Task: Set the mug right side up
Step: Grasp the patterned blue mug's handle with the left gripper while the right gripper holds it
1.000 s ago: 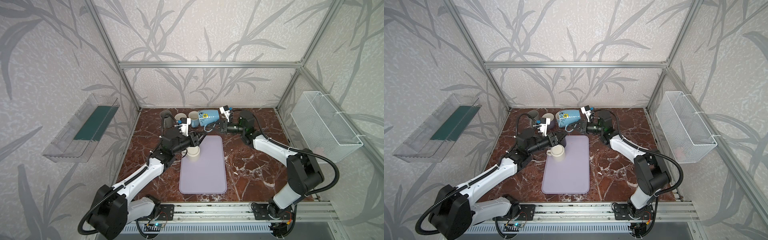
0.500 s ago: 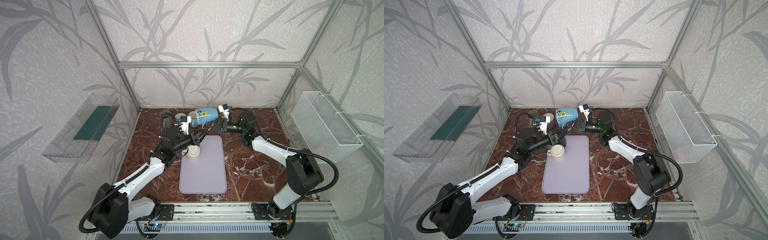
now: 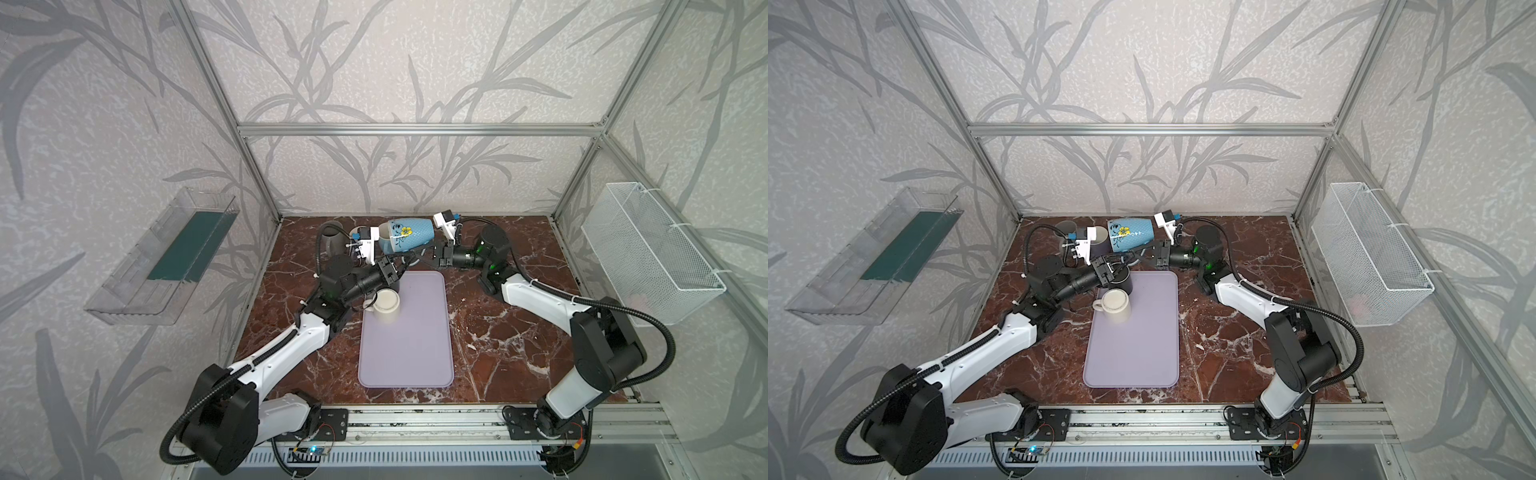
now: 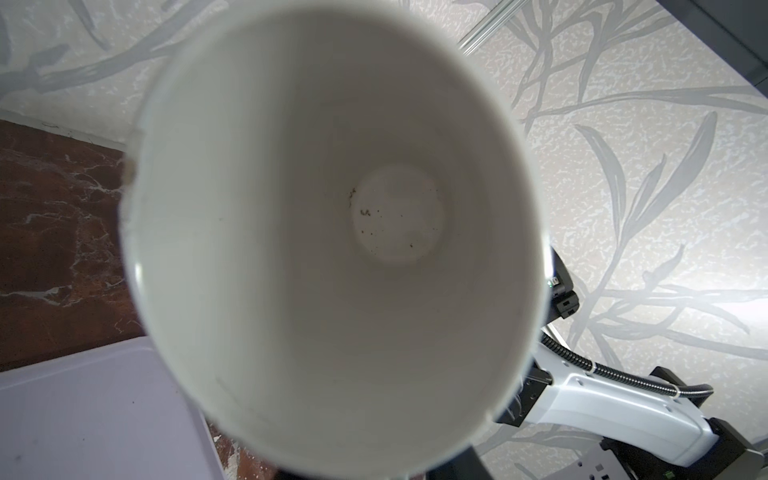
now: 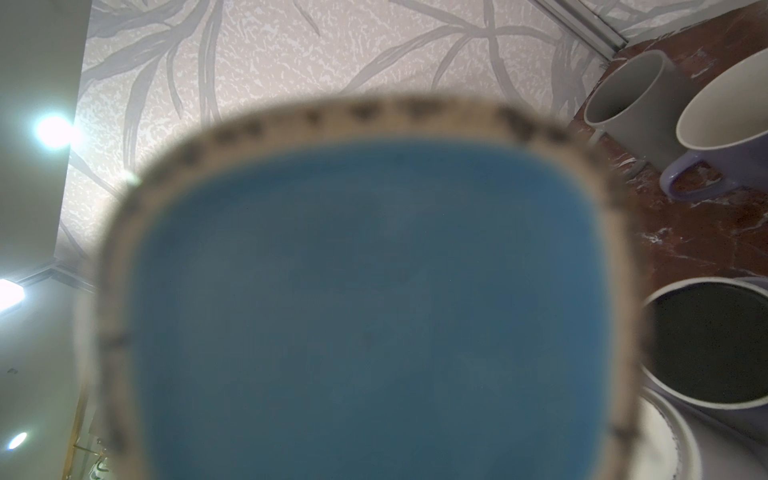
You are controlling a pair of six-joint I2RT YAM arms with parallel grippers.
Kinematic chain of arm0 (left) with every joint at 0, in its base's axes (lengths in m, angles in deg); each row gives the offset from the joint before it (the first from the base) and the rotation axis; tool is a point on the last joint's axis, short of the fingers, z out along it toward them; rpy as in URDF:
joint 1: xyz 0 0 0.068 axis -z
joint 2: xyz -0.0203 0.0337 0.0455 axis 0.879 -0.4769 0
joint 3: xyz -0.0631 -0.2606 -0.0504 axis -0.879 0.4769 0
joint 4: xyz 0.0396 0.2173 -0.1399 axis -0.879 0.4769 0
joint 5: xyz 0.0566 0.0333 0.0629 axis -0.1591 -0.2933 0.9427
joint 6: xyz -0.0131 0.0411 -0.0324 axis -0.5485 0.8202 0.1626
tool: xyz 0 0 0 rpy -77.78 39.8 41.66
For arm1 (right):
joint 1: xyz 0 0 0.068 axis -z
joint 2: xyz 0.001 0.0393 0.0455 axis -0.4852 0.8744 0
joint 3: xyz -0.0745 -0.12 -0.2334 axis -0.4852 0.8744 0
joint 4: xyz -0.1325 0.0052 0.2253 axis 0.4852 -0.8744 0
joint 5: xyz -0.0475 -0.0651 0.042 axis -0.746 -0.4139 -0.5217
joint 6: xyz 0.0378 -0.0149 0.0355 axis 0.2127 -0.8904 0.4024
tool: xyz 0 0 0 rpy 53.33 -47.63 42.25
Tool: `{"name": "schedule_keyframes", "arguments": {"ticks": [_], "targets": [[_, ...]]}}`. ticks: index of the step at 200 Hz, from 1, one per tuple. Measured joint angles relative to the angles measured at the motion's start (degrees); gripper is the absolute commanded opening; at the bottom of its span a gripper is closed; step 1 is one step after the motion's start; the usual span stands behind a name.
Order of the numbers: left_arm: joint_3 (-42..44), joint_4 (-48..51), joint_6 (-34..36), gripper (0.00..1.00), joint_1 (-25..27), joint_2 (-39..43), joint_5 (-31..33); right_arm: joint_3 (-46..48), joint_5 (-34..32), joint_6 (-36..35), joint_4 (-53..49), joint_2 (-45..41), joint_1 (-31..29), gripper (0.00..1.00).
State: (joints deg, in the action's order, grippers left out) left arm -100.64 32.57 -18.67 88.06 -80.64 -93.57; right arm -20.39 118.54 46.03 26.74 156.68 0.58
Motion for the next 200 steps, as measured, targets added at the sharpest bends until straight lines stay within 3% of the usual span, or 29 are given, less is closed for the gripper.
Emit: {"name": "schedule_keyframes", "arguments": {"ticks": [109, 200], "targets": [[-0.6, 0.5, 0.0, 0.06, -0.4, 0.0, -0.4, 0.2, 0.0, 2.5, 3.5, 1.0, 0.1, 0.06], [-2.1, 5.3, 1.5, 0.0, -0.4, 0.2, -0.5, 0.8, -0.3, 1.0, 2.4, 1.0, 0.2, 0.25]]}}
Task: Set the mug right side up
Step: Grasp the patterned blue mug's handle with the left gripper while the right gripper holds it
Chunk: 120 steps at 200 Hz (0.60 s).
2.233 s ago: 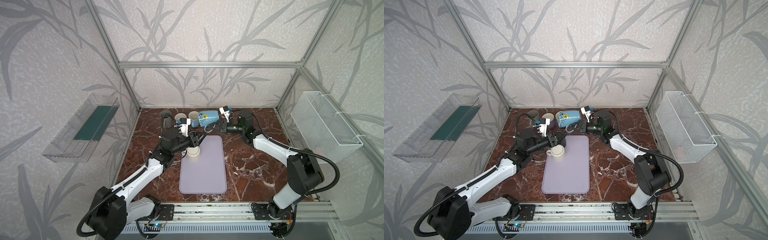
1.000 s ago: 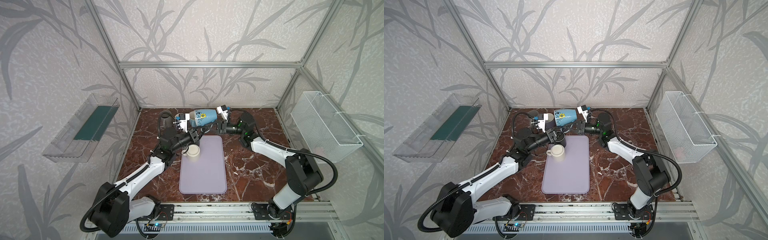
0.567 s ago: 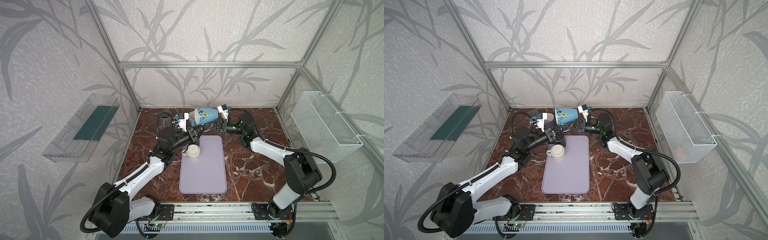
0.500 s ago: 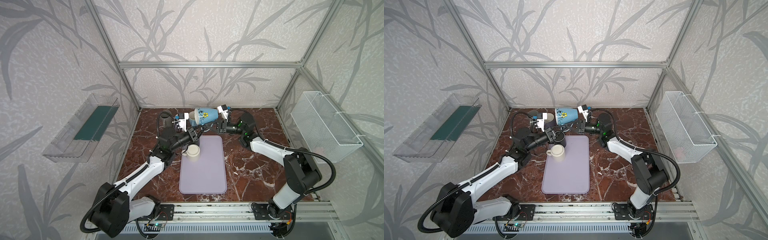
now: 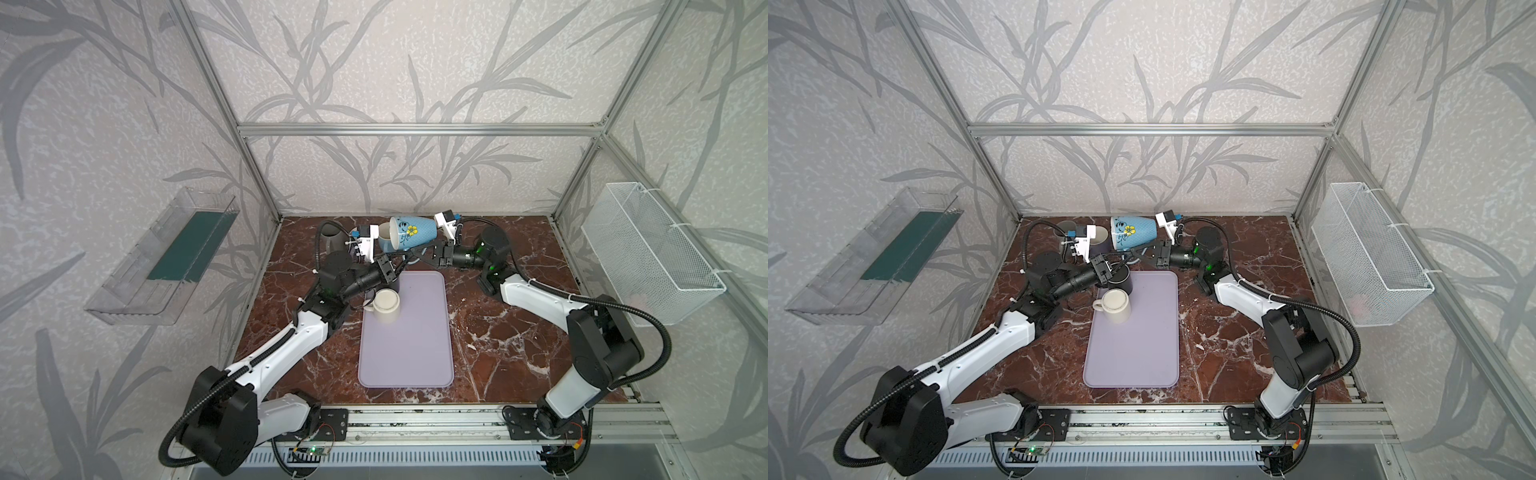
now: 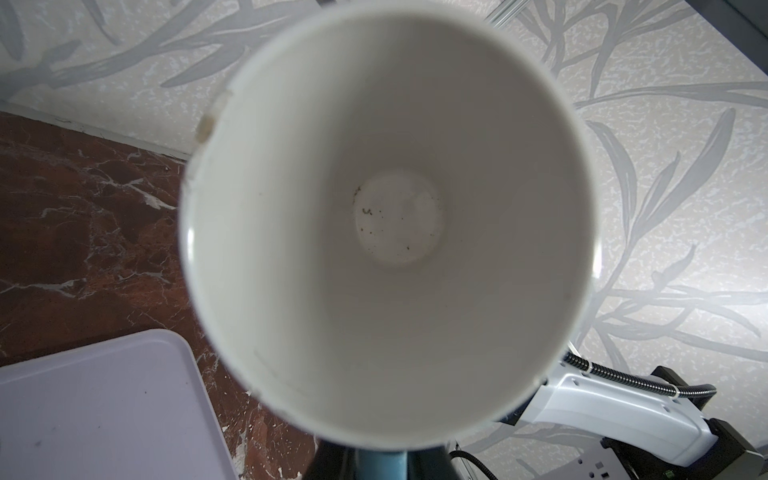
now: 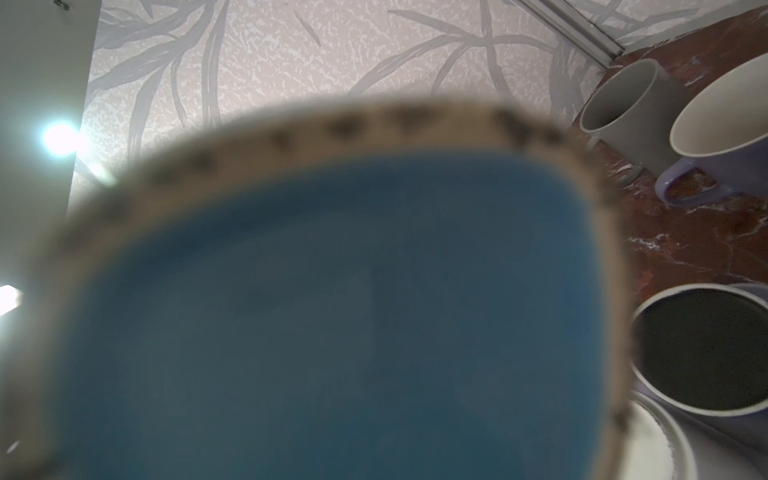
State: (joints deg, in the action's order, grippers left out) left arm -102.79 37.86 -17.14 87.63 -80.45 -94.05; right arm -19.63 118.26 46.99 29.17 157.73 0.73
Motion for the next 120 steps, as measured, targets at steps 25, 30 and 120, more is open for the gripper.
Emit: {"name": "schedule_keyframes", "arguments": {"ticks": [25, 30, 120], "targets": [[-0.4, 1.6, 0.0, 0.0, 0.0, 0.0, -0.1, 0.9, -0.5, -0.7, 0.0, 0.0, 0.1, 0.3], [-0.4, 1.7, 0.0, 0.0, 0.0, 0.0, -0.1, 1.0, -0.5, -1.0, -0.1, 0.0, 0.1, 0.3], [-0.6, 5.6, 0.0, 0.0, 0.0, -0.3, 0.2, 4.6, -0.9, -0.9, 0.9, -1.1, 1.6, 0.36]]}}
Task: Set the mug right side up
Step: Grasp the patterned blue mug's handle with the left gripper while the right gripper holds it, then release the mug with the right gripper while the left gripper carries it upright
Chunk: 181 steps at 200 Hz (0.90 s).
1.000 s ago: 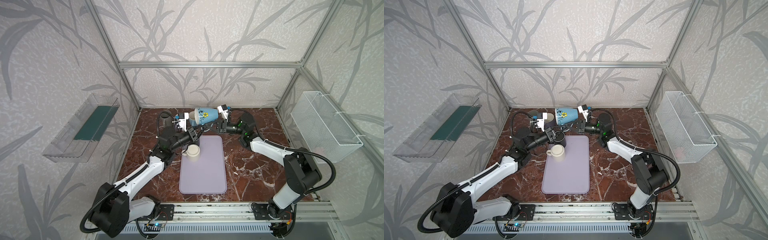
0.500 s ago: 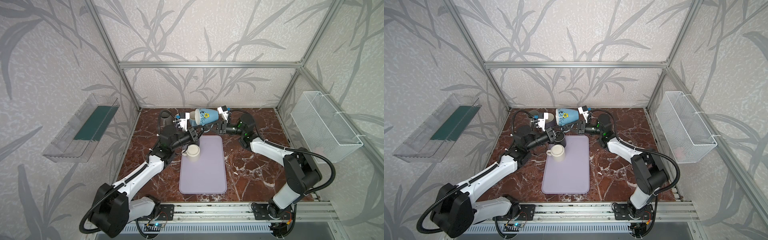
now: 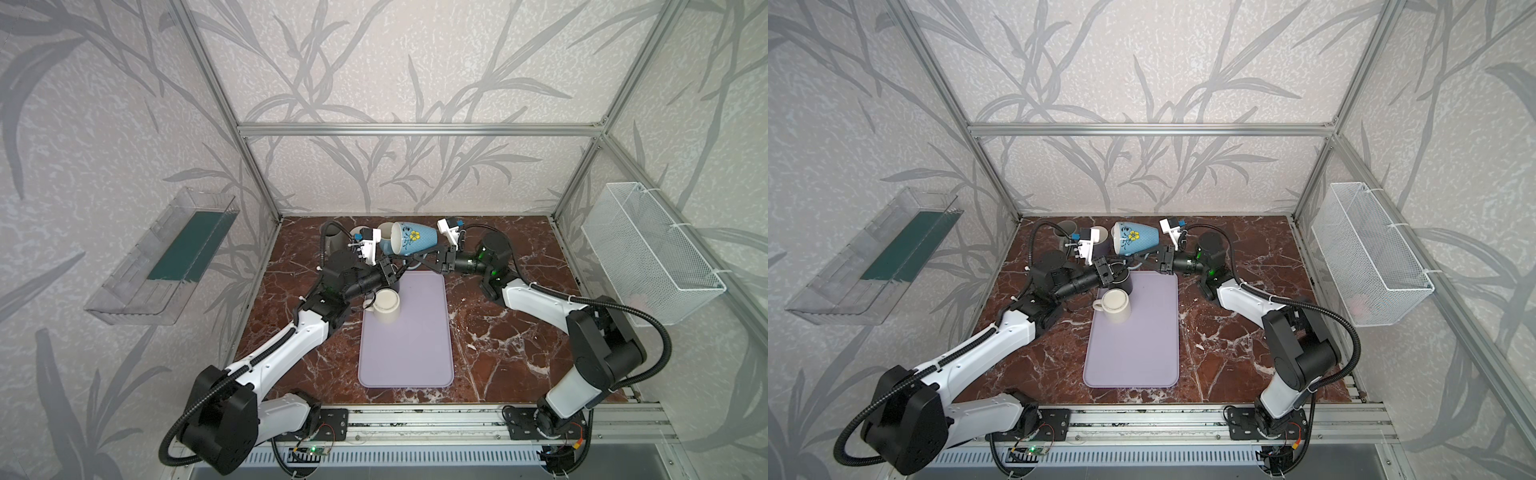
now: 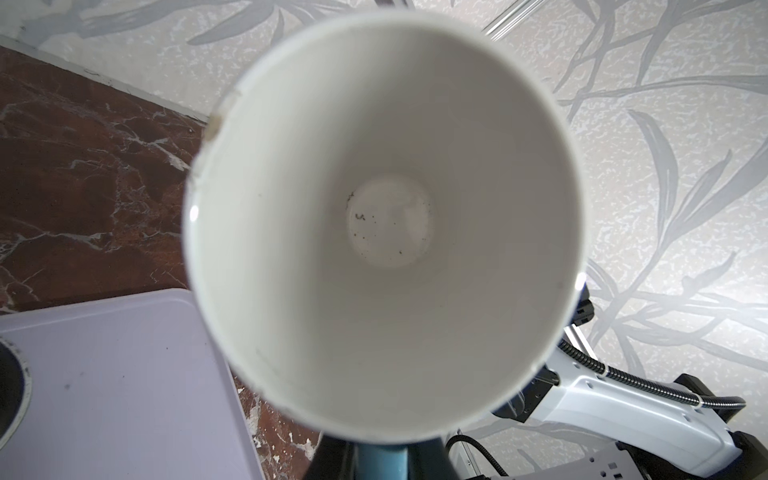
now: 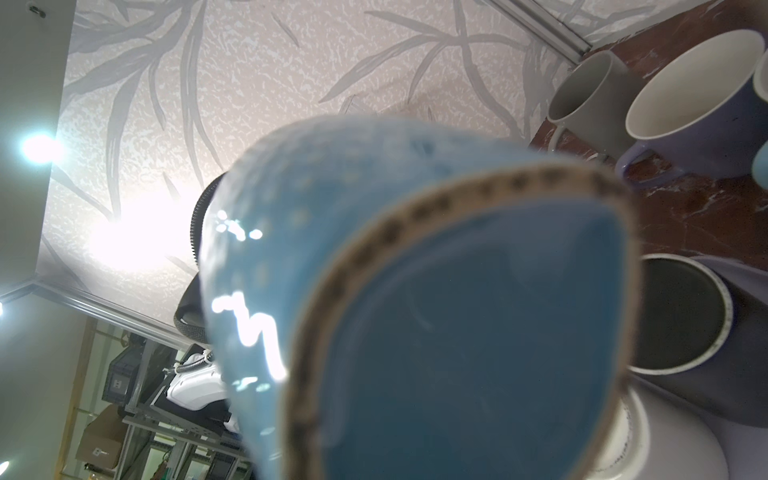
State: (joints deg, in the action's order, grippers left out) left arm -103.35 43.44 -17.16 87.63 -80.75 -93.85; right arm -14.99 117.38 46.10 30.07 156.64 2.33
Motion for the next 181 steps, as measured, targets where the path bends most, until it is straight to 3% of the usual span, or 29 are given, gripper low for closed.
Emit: {"name": "schedule_keyframes", "arguments": {"ticks": [97, 181], "targets": [[-3.1, 3.0, 0.9, 0.0, 0.0, -3.5, 0.5, 4.1, -0.2, -0.5, -0.8, -3.2, 3.9, 0.37], [-10.6, 12.0, 3.2, 0.0, 0.0, -12.4, 3.1, 7.1, -0.9, -6.5, -9.7, -10.2, 8.5, 0.37]]}}
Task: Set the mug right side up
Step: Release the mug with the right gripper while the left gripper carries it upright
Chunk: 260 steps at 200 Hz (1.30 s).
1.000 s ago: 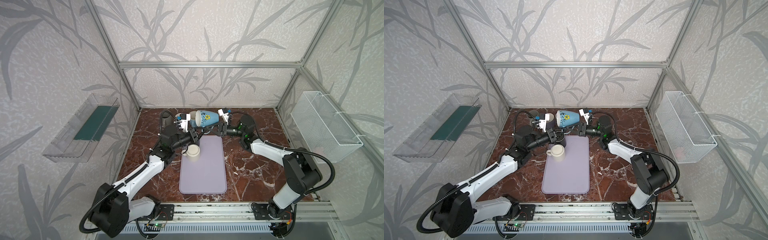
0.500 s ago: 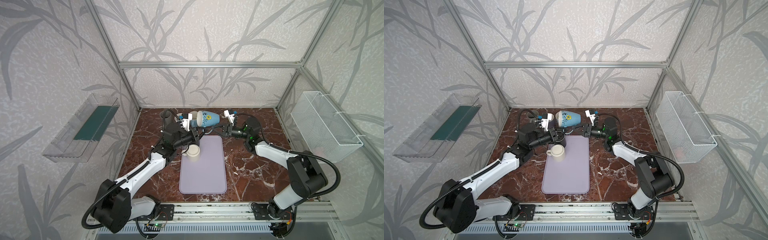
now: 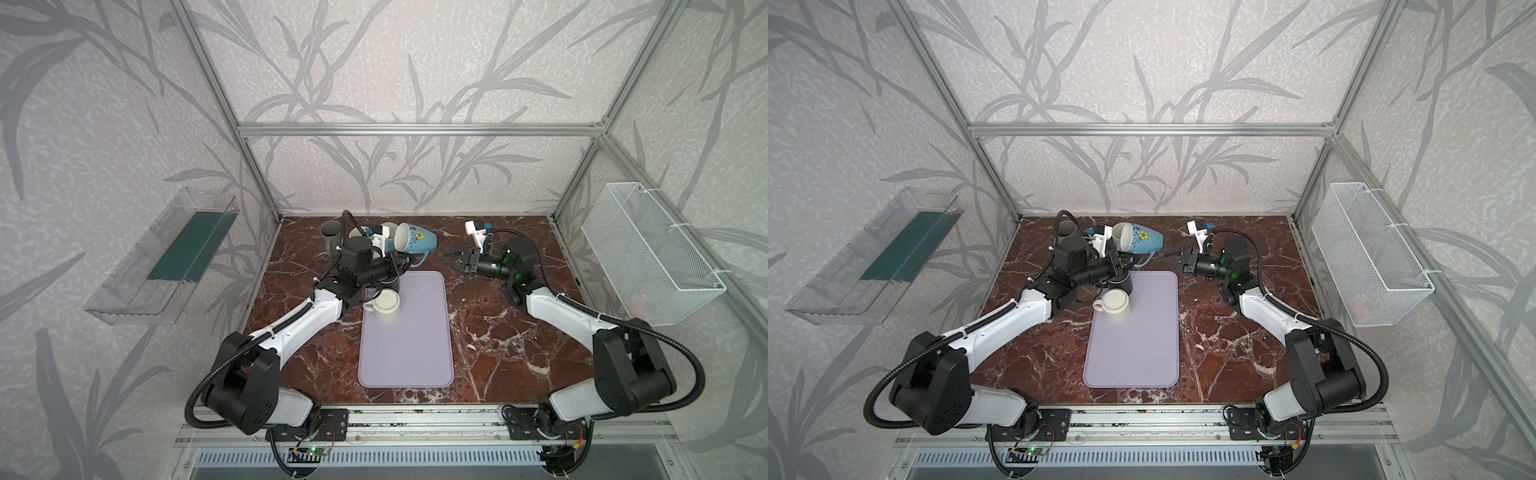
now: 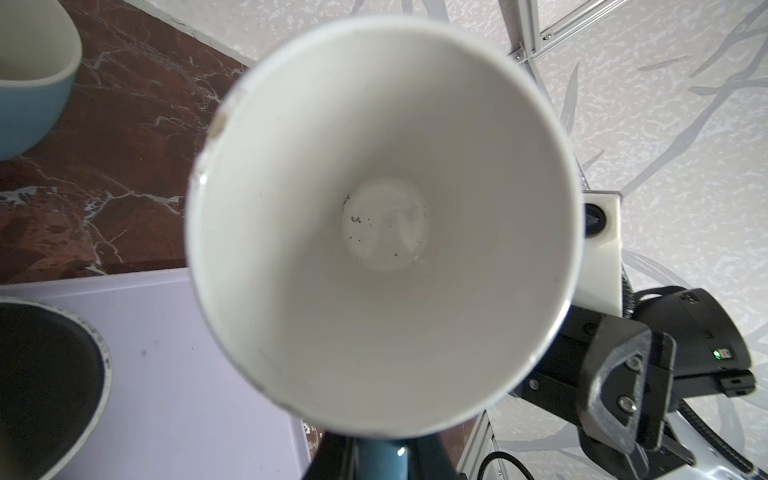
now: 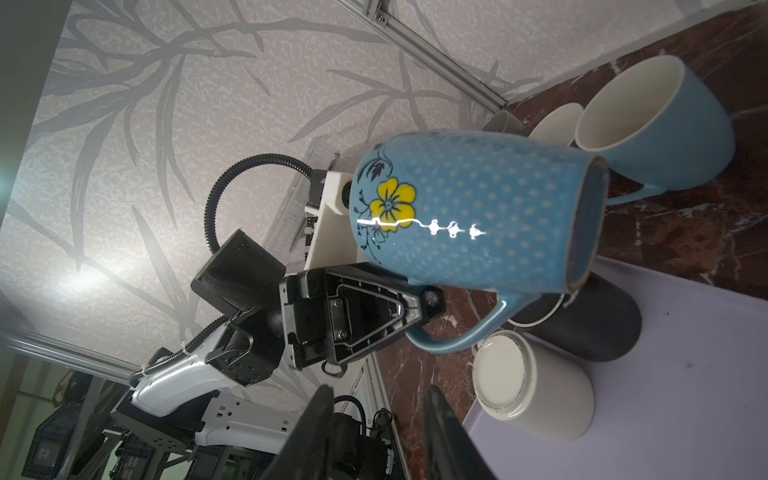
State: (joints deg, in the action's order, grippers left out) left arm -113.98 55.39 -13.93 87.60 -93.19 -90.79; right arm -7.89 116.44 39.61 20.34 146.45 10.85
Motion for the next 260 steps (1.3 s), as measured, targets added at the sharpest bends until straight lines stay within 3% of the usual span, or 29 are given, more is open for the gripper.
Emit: {"name": "schedule_keyframes", "arguments": {"ticks": [140, 260], "targets": [[-21.3, 15.2, 10.8, 0.0, -0.7, -23.1, 3.0, 4.0, 0.3, -4.4, -7.5, -6.1, 5.1, 0.4], [-41.5, 30.3, 17.6, 0.0, -0.7, -37.6, 12.0, 5.4, 1.0, -5.5, -8.7, -7.3, 6.3, 0.41]]}}
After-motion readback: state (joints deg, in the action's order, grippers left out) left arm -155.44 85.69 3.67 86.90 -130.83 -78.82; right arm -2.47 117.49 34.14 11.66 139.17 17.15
